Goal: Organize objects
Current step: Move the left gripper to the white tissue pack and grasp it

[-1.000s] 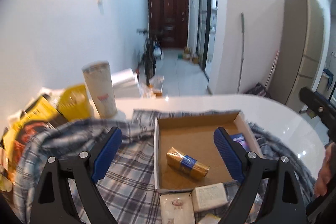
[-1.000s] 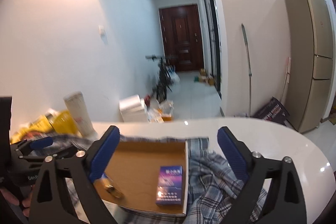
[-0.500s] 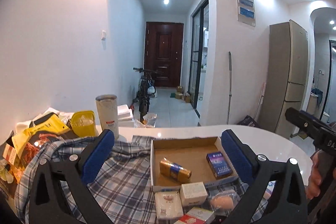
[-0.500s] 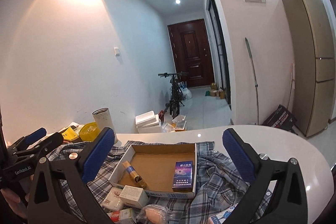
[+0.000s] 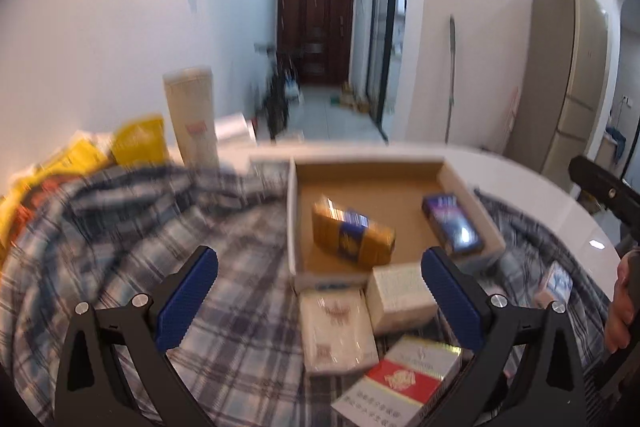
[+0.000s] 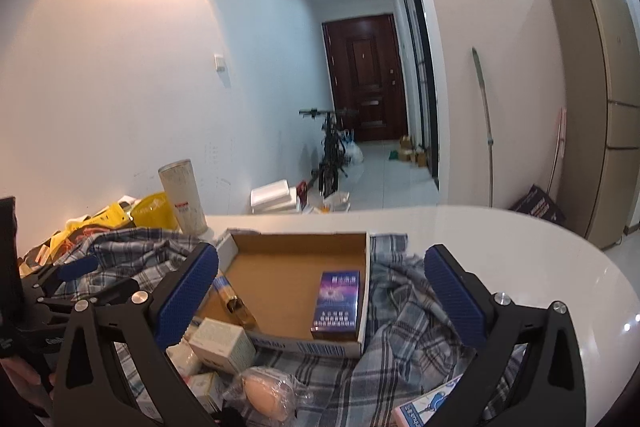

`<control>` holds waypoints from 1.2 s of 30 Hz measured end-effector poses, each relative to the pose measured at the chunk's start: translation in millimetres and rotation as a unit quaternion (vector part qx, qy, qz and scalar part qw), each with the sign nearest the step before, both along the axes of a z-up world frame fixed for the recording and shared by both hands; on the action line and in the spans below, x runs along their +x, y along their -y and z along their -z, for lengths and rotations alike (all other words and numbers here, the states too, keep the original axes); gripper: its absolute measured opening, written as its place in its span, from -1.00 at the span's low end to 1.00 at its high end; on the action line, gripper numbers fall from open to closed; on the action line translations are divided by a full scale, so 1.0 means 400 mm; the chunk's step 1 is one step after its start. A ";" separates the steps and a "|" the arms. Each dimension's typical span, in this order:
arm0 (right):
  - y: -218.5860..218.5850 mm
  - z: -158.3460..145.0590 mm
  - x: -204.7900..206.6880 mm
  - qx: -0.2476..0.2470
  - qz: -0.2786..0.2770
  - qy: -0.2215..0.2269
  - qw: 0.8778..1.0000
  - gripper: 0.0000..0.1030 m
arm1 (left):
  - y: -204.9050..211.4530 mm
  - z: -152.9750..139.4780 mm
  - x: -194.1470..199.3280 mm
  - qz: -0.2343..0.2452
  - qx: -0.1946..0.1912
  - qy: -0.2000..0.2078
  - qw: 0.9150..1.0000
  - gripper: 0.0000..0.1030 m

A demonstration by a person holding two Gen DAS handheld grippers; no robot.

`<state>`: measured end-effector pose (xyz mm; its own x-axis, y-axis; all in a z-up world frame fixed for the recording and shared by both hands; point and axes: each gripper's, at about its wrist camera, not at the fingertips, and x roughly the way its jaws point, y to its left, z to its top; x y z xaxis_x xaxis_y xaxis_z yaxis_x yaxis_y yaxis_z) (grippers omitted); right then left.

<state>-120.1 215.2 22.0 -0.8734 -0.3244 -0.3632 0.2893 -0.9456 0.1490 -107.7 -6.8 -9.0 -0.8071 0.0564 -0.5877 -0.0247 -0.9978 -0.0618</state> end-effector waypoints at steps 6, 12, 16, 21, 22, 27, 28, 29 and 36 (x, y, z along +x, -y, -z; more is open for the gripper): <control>-0.008 0.045 -0.030 -0.006 -0.006 0.050 0.999 1.00 | -0.003 0.065 -0.038 0.006 0.011 0.070 0.997 1.00; 0.002 0.046 -0.023 0.009 -0.004 0.044 0.999 1.00 | 0.015 0.069 -0.049 -0.013 0.013 0.082 0.997 1.00; 0.020 0.046 -0.014 0.030 -0.006 0.034 0.999 1.00 | 0.016 0.084 -0.057 -0.007 0.017 0.103 0.994 1.00; 0.038 0.050 -0.007 0.047 -0.014 0.028 0.998 0.99 | -0.009 0.102 -0.065 0.006 -0.002 0.119 0.993 0.97; 0.041 0.051 -0.006 0.051 -0.014 0.027 0.998 0.99 | -0.014 0.109 -0.067 0.009 -0.010 0.123 0.992 0.90; 0.042 0.054 -0.009 0.060 -0.007 0.023 0.998 0.99 | -0.023 0.142 -0.081 0.019 -0.011 0.156 0.988 0.66; 0.041 0.055 -0.010 0.059 -0.007 0.025 0.998 0.99 | -0.022 0.146 -0.082 0.019 -0.010 0.159 0.987 0.66; 0.040 0.055 -0.011 0.058 -0.008 0.026 0.998 0.99 | -0.023 0.149 -0.084 0.020 -0.012 0.163 0.986 0.66; 0.045 0.058 -0.012 0.060 -0.010 0.030 0.998 0.99 | -0.045 0.193 -0.098 0.032 -0.041 0.199 0.979 0.66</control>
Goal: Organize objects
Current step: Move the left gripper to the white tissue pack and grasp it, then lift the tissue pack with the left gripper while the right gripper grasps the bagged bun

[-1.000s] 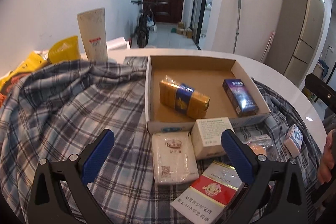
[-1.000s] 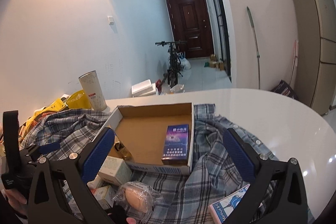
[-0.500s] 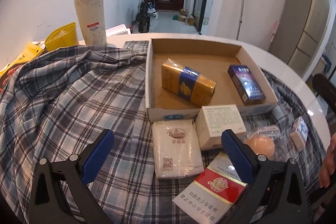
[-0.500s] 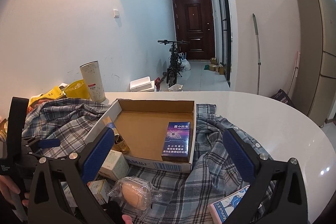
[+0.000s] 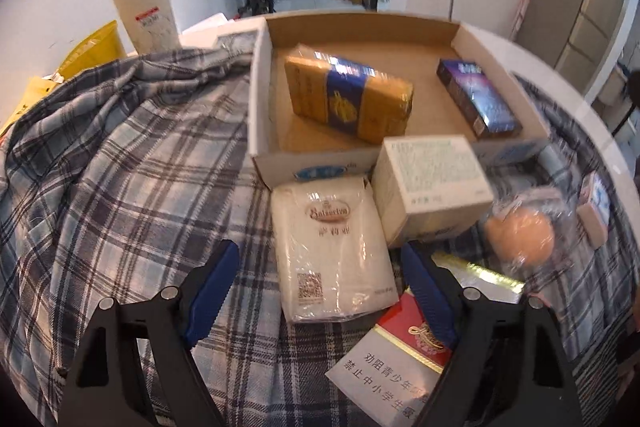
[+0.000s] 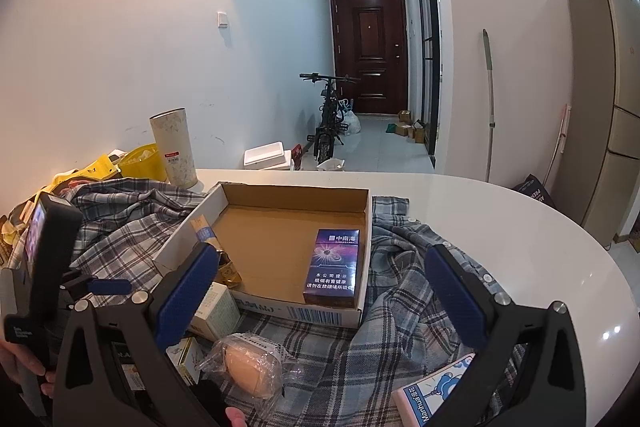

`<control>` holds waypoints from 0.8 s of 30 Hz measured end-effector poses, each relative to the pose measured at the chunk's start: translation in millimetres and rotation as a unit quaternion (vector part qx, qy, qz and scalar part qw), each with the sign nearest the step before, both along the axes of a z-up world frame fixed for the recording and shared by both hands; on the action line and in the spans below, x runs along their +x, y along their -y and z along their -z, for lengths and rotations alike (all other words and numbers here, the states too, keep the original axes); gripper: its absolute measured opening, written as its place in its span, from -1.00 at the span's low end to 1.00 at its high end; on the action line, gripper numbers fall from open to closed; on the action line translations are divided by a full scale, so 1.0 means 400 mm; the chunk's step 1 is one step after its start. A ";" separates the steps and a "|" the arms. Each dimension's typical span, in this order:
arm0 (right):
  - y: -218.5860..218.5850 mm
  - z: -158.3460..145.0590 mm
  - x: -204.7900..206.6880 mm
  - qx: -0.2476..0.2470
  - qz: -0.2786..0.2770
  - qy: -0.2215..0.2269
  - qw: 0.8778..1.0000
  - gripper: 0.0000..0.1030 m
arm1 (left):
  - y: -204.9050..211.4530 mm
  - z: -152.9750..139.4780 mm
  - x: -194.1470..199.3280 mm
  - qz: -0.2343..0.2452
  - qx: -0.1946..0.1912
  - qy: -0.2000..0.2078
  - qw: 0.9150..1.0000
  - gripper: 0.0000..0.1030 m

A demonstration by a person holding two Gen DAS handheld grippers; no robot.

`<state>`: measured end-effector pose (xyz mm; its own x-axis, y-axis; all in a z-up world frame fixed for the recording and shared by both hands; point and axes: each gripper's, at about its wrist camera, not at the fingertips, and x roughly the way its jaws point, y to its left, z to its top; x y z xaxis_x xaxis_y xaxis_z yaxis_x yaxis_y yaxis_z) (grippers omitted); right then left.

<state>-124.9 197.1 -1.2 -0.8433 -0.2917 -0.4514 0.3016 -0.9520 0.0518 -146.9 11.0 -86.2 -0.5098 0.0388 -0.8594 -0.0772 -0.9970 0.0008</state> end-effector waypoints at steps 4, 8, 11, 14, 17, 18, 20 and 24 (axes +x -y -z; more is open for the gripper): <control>0.000 0.003 -0.003 0.000 0.000 0.005 1.000 0.99 | 0.012 0.012 -0.010 -0.007 0.009 0.011 1.000 0.38; -0.001 0.004 -0.003 0.000 -0.003 0.009 1.000 0.99 | 0.013 0.021 -0.013 -0.007 0.004 0.017 1.000 0.03; -0.002 0.002 -0.002 -0.001 -0.003 0.008 1.000 0.99 | 0.021 0.013 -0.009 -0.009 0.014 0.012 1.000 -0.01; -0.004 0.000 0.001 0.000 -0.001 0.004 1.000 0.99 | 0.028 -0.011 0.001 -0.010 0.022 -0.003 1.000 -0.02; -0.005 -0.003 0.004 -0.001 -0.001 0.001 1.000 0.99 | 0.041 -0.049 0.015 -0.015 0.034 -0.034 0.999 -0.02; -0.004 -0.004 0.004 -0.001 -0.001 0.000 1.000 0.99 | 0.046 -0.062 0.019 -0.016 0.041 -0.045 0.998 -0.03; -0.005 -0.005 0.004 -0.002 -0.001 0.001 1.000 0.99 | 0.057 -0.095 0.036 -0.020 0.052 -0.085 0.995 -0.03; -0.003 -0.003 0.004 -0.008 -0.011 0.011 1.000 0.99 | 0.054 -0.157 0.070 -0.029 0.033 -0.171 0.984 -0.03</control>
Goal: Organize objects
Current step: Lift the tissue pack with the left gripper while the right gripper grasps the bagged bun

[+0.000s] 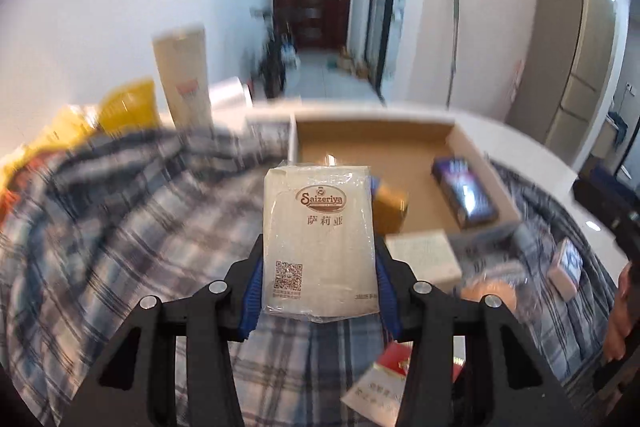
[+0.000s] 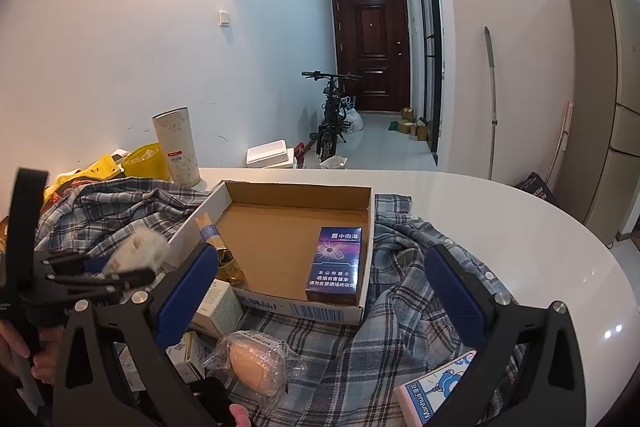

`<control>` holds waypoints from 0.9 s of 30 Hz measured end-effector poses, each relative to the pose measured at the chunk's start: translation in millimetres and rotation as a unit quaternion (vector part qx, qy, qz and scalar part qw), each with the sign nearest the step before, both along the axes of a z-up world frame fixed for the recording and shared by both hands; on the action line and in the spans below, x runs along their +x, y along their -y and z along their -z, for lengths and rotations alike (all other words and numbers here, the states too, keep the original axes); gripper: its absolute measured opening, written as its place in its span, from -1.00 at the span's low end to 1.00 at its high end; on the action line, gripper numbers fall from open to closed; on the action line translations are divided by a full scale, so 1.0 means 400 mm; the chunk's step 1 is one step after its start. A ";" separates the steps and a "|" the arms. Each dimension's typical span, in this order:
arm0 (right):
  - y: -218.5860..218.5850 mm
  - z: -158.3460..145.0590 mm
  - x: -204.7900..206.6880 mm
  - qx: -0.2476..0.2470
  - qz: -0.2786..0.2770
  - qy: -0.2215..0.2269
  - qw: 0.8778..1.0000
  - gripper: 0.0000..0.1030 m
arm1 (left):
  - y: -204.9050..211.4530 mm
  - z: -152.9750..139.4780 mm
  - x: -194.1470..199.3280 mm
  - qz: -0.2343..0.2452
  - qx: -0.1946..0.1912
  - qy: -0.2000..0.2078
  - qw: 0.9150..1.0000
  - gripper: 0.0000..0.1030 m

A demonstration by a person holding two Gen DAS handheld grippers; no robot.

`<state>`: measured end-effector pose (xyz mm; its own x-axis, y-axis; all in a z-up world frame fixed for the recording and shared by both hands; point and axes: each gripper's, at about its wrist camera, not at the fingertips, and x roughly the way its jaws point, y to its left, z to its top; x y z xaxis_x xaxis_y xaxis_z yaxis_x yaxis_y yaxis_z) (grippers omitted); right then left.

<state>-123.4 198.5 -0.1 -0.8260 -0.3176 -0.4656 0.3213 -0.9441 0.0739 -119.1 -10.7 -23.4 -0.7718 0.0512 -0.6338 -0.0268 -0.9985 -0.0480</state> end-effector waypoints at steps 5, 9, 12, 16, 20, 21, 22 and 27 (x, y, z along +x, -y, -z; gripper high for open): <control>0.007 0.022 -0.020 -0.007 -0.020 0.051 0.998 0.99 | 0.008 -0.052 0.041 0.011 0.034 -0.073 0.997 -0.03; 0.025 0.050 -0.035 -0.005 -0.053 0.095 0.994 0.87 | 0.018 -0.071 0.054 0.002 0.042 -0.100 0.994 -0.03; 0.053 0.077 -0.035 0.007 -0.083 0.123 0.989 0.71 | 0.031 -0.080 0.062 -0.006 0.044 -0.102 0.994 -0.03; 0.087 0.117 -0.038 0.028 -0.108 0.162 0.980 0.57 | 0.033 -0.072 0.054 -0.005 0.053 -0.087 0.995 -0.03; 0.111 0.149 -0.037 0.059 -0.114 0.180 0.975 0.50 | 0.030 -0.069 0.059 -0.006 0.054 -0.085 0.995 -0.03; 0.116 0.154 -0.041 0.063 -0.114 0.184 0.974 0.50 | 0.030 -0.068 0.059 -0.006 0.054 -0.085 0.995 -0.03; 0.118 0.161 -0.043 0.068 -0.114 0.190 0.973 0.47 | 0.030 -0.069 0.059 -0.009 0.054 -0.087 0.995 -0.03; 0.119 0.179 -0.052 0.070 -0.115 0.212 0.968 0.32 | 0.025 -0.072 0.062 -0.009 0.050 -0.089 0.995 -0.03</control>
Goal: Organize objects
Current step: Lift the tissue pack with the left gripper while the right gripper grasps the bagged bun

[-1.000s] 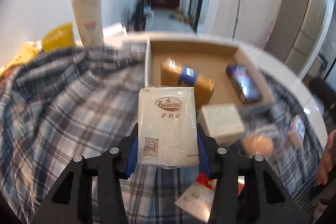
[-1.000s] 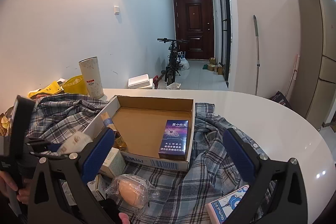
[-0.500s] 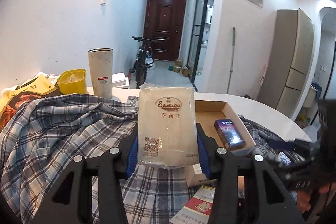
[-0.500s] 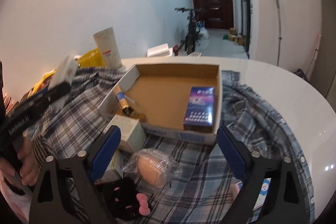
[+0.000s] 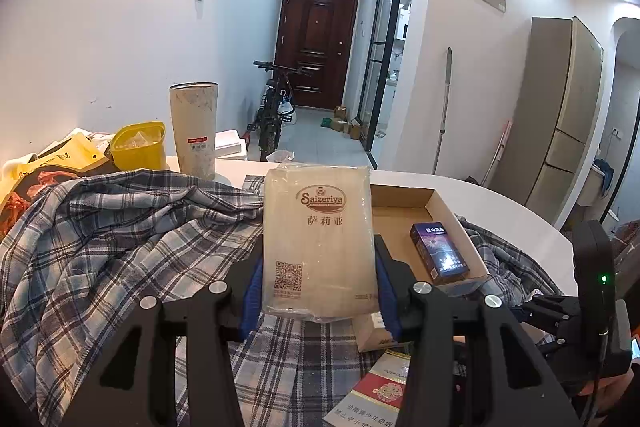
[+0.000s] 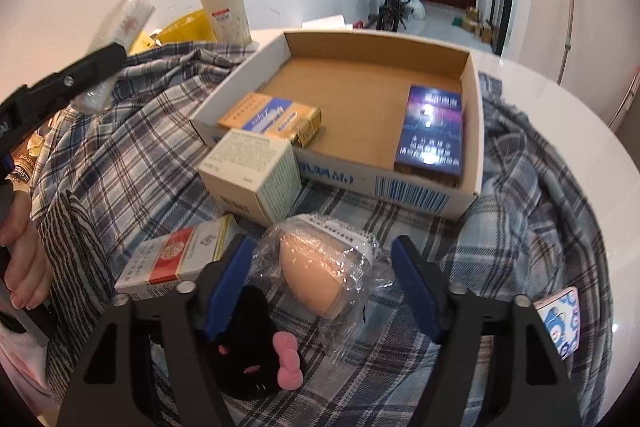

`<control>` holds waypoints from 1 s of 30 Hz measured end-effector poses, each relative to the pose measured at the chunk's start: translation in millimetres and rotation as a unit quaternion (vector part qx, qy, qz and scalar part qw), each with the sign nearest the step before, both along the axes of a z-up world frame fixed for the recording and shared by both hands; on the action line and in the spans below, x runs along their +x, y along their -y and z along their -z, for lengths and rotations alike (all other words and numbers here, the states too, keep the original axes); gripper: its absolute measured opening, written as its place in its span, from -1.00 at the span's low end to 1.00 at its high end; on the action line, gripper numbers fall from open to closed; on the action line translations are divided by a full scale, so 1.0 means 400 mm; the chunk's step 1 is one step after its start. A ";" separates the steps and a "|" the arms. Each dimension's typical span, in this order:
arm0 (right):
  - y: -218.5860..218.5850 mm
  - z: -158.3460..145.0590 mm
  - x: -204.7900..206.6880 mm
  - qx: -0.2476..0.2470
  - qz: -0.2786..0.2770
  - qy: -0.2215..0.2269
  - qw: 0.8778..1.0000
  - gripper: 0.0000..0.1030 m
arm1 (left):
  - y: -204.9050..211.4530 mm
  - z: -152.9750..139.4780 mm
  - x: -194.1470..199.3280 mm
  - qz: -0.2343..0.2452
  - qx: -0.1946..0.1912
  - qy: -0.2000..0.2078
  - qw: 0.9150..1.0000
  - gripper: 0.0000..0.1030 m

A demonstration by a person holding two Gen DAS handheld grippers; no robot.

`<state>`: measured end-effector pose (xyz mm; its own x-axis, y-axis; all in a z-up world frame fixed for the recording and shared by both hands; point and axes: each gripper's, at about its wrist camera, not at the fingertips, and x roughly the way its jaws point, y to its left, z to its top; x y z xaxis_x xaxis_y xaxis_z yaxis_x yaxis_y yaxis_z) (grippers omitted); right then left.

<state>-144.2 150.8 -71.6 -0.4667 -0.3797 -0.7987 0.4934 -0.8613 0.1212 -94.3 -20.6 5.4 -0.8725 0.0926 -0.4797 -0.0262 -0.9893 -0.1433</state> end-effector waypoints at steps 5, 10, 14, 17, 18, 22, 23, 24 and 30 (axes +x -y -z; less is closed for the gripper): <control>-0.001 -0.018 0.006 0.011 0.002 -0.022 1.000 -0.17 | 0.000 0.000 0.000 0.000 0.001 0.000 1.000 -0.03; -0.031 -0.070 0.020 -0.029 0.012 -0.065 0.997 -0.22 | 0.002 -0.006 0.005 0.007 0.009 -0.004 1.000 -0.03; -0.068 -0.124 0.043 -0.077 0.038 -0.131 0.988 -0.22 | -0.001 -0.013 0.011 0.011 0.005 -0.012 1.000 -0.03; -0.089 -0.165 0.070 -0.088 0.068 -0.200 0.973 -0.22 | -0.006 -0.013 0.014 0.013 0.002 -0.014 1.000 -0.03; -0.095 -0.175 0.077 -0.088 0.073 -0.216 0.970 -0.22 | -0.008 -0.014 0.015 0.012 -0.001 -0.016 1.000 -0.03; -0.101 -0.196 0.085 -0.086 0.082 -0.241 0.963 -0.22 | -0.016 -0.016 0.020 0.011 -0.010 -0.022 1.000 -0.03; -0.099 -0.196 0.083 -0.084 0.084 -0.242 0.963 -0.22 | -0.018 -0.017 0.022 0.014 -0.009 -0.022 1.000 -0.03; -0.098 -0.194 0.081 -0.082 0.087 -0.243 0.963 -0.22 | -0.018 -0.018 0.024 0.016 -0.007 -0.023 1.000 -0.03; -0.099 -0.184 0.060 -0.074 0.099 -0.243 0.962 -0.22 | -0.031 -0.017 0.026 0.014 -0.019 -0.028 0.999 -0.03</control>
<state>-120.0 190.5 2.0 -0.8457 -0.3389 -0.4121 0.3518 -0.9349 0.0470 -83.8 -8.1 12.1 -0.8952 0.1006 -0.4343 -0.0616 -0.9928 -0.1030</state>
